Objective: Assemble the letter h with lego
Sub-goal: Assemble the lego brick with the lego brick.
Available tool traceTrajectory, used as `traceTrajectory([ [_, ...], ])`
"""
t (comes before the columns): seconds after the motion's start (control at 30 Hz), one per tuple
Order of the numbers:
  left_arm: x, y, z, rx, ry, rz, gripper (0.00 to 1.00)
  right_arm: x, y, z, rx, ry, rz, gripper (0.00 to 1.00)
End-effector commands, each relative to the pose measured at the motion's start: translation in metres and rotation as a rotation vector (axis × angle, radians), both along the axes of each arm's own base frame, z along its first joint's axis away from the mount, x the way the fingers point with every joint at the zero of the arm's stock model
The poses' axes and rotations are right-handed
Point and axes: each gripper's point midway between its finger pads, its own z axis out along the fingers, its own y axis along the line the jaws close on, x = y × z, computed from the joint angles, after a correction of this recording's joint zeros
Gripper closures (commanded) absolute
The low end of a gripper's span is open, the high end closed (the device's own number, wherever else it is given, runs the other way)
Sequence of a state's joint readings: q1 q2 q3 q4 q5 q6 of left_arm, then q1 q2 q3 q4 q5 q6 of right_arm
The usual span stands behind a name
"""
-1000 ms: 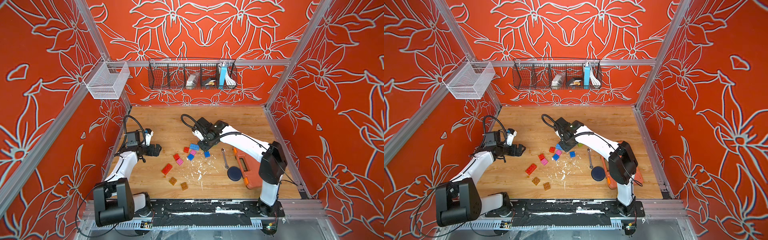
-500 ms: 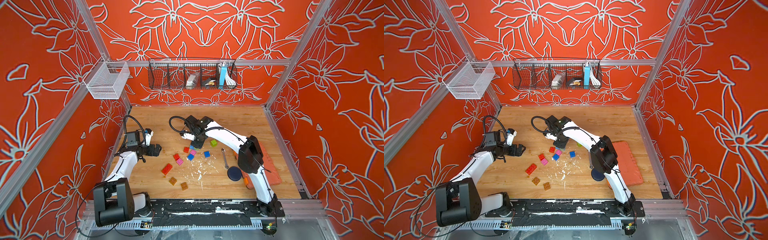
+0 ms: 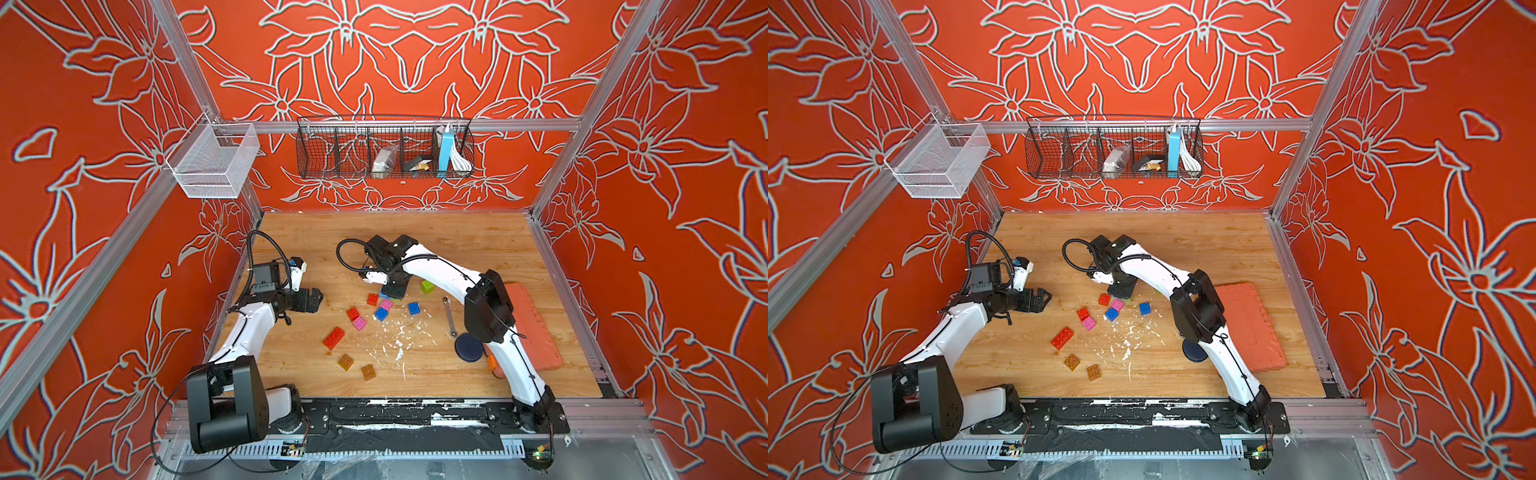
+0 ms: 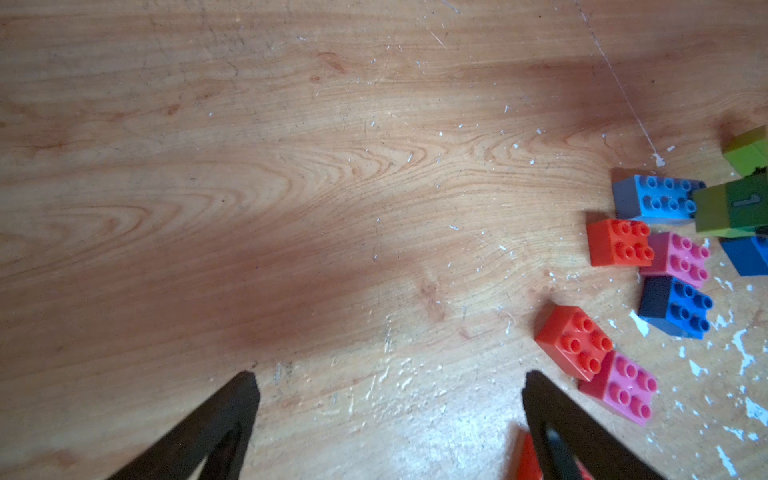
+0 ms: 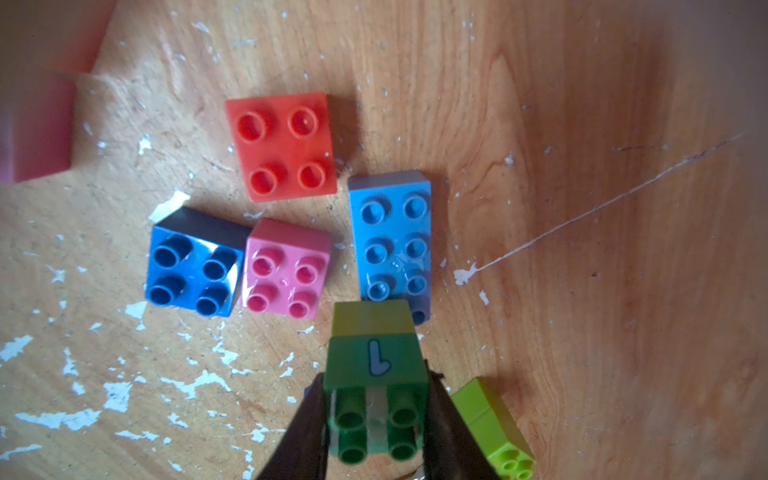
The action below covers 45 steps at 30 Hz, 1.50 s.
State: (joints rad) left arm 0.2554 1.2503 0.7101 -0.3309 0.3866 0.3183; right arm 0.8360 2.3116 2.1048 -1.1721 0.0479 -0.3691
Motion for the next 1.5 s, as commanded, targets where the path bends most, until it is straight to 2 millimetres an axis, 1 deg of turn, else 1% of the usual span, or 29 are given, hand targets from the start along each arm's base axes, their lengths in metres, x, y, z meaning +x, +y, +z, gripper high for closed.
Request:
traceTrajectory([
  [0.0,-0.002,-0.002,0.000,-0.004,0.003,-0.019,0.00,0.000,-0.002,-0.004,-0.027,0.016,0.017,0.79],
  [0.17,-0.002,-0.002,0.000,-0.003,0.005,-0.018,0.00,-0.003,0.005,0.012,0.024,0.025,0.026,0.79],
  [0.23,-0.001,-0.002,0.000,-0.003,0.004,-0.019,0.00,-0.002,0.005,0.018,0.034,0.020,0.027,0.79],
  [0.37,-0.001,-0.001,0.000,-0.004,0.011,-0.016,0.00,0.002,0.007,0.020,0.053,0.014,0.037,0.79],
  [0.67,-0.002,-0.002,0.000,-0.005,0.011,-0.017,0.00,0.007,0.007,0.000,0.016,0.036,0.078,0.79],
  [0.9,-0.001,-0.002,-0.001,-0.006,0.015,-0.017,0.00,0.000,0.004,-0.015,0.011,0.105,0.081,0.79],
  [1.03,-0.001,-0.001,-0.001,-0.003,0.018,-0.014,0.00,-0.004,0.000,-0.025,-0.004,0.143,0.091,0.79],
  [1.13,-0.001,-0.001,-0.002,-0.006,0.018,-0.016,0.00,-0.001,-0.005,-0.031,-0.028,0.139,0.093,0.79],
  [1.2,-0.001,-0.001,-0.002,-0.004,0.020,-0.016,0.00,0.002,-0.007,-0.030,-0.034,0.129,0.094,0.79],
  [1.27,-0.001,-0.001,-0.001,-0.003,0.019,-0.014,0.00,0.005,-0.006,-0.024,-0.019,0.118,0.093,0.79],
  [1.33,-0.001,-0.001,-0.002,-0.005,0.022,-0.017,0.00,0.007,-0.006,-0.015,-0.006,0.109,0.091,0.79],
  [1.47,-0.001,-0.001,-0.003,-0.006,0.028,-0.014,0.00,0.005,-0.001,0.006,0.031,0.104,0.086,0.79],
])
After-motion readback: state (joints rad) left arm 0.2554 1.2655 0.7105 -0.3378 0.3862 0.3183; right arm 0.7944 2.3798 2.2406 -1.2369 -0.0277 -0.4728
